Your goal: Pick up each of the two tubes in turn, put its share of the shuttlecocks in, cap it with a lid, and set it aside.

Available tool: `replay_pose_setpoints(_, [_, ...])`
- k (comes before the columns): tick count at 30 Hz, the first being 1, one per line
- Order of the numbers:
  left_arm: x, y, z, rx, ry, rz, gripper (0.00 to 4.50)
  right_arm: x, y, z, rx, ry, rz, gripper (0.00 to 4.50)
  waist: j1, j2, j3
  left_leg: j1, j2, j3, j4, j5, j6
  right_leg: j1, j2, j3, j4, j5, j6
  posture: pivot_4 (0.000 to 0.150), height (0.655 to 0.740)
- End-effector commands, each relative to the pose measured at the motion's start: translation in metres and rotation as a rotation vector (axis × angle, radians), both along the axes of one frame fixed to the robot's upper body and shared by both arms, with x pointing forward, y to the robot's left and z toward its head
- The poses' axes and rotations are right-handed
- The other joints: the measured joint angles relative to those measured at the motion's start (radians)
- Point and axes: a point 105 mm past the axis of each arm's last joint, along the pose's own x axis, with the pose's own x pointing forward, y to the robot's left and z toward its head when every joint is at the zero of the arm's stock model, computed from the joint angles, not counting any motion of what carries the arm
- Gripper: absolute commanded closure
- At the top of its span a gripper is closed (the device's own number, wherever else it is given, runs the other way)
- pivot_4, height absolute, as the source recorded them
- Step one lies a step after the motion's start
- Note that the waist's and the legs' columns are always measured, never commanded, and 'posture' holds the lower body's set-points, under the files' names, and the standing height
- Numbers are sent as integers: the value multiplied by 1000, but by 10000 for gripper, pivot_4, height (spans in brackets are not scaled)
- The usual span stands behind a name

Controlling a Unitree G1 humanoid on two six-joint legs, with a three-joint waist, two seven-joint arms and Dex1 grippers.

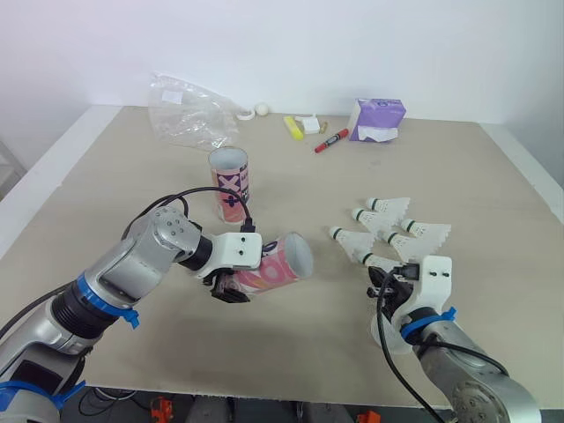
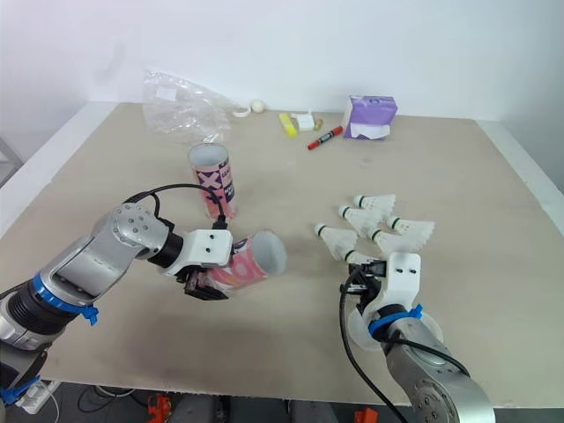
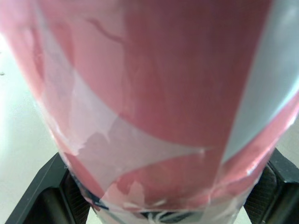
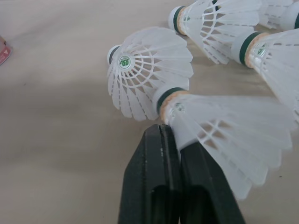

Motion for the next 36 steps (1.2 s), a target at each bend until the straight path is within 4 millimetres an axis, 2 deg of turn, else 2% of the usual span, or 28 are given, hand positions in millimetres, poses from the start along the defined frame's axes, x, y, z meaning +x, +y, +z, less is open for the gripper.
replay_pose_setpoints(1, [0, 0, 0, -4, -9, 12, 7086, 0, -1, 10, -10, -46, 9, 44332, 0, 0, 0, 0, 0, 0, 0, 0, 0, 0, 0, 0, 0, 0, 0, 1500, 7400])
replay_pose_setpoints(5, [1, -1, -1, -6, -7, 11, 7086, -7, -6, 21, -77, -72, 25, 44332, 1, 0, 0, 0, 0, 0, 0, 0, 0, 0, 0, 0, 0, 0, 0, 1500, 7400])
replay_pose_setpoints(9, [3, -1, -2, -3, -7, 6, 7086, -18, -9, 47, -184, -123, 95, 44332, 1, 1, 0, 0, -1, 0, 0, 0, 0, 0, -1, 0, 0, 0, 1, 1500, 7400])
replay_pose_setpoints(12, [5, -3, -1, -6, -9, -1, 7086, -24, -6, 78, -351, -191, 221, 44332, 1, 2, 1, 0, -2, -1, 0, 0, 0, 1, -1, 0, 0, 0, 1, 1500, 7400])
replay_pose_setpoints(13, [5, -4, -1, -6, -9, -3, 7086, -25, -2, 86, -386, -213, 262, 44332, 0, 3, 1, 0, -1, -1, 2, 0, 0, 1, 0, 0, 0, 0, 1, 1500, 7400])
replay_pose_setpoints(14, [6, -5, -1, -7, -10, -9, 7086, -29, 14, 101, -456, -279, 408, 44332, 0, 2, 1, 0, -2, -1, 1, 0, 1, 1, -1, 1, 0, 0, 1, 1500, 7400])
replay_pose_setpoints(16, [8, -6, -1, -7, -11, -15, 7086, -40, 40, 117, -608, -365, 665, 44332, -1, 4, 2, 1, -3, 0, 2, 1, 2, 2, -1, 2, 0, 0, 1, 1500, 7400])
replay_pose_setpoints(17, [8, -6, -1, -7, -12, -18, 7086, -46, 50, 119, -682, -389, 777, 44332, 1, 3, 2, 1, -3, -1, 1, 2, 3, 3, -1, 2, 0, 0, 1, 1500, 7400])
replay_pose_setpoints(19, [9, -7, -1, -8, -12, -18, 7086, -52, 58, 120, -749, -415, 883, 44332, 4, 2, 2, 1, -3, -5, 0, 2, 3, 4, 1, 1, -1, -1, 1, 1500, 7400])
replay_pose_setpoints(22, [10, -7, -1, -11, -13, -18, 7086, -53, 60, 116, -805, -419, 950, 44332, 4, 1, 1, 0, -4, -6, -1, 1, 2, 4, 0, 0, -2, -3, 1, 1500, 7400])
replay_pose_setpoints(32, [9, -7, 0, -14, -16, -9, 7086, -37, 78, 108, -875, -500, 1051, 44332, 3, 0, 2, -1, -10, -6, 1, 1, 2, 4, -6, 0, -1, -4, 3, 1500, 7400])
replay_pose_setpoints(35, [8, -6, -1, -13, -15, -3, 7086, -36, 84, 108, -886, -521, 1108, 35094, 2, 0, 2, -1, -10, -6, 1, 1, 2, 4, -6, 0, -1, -4, 4, 1500, 7400])
replay_pose_setpoints(36, [8, -6, -1, -13, -15, -2, 7086, -36, 85, 108, -885, -524, 1116, 30679, 2, 0, 2, -1, -10, -6, 1, 1, 2, 4, -6, 0, -1, -4, 4, 1500, 7400])
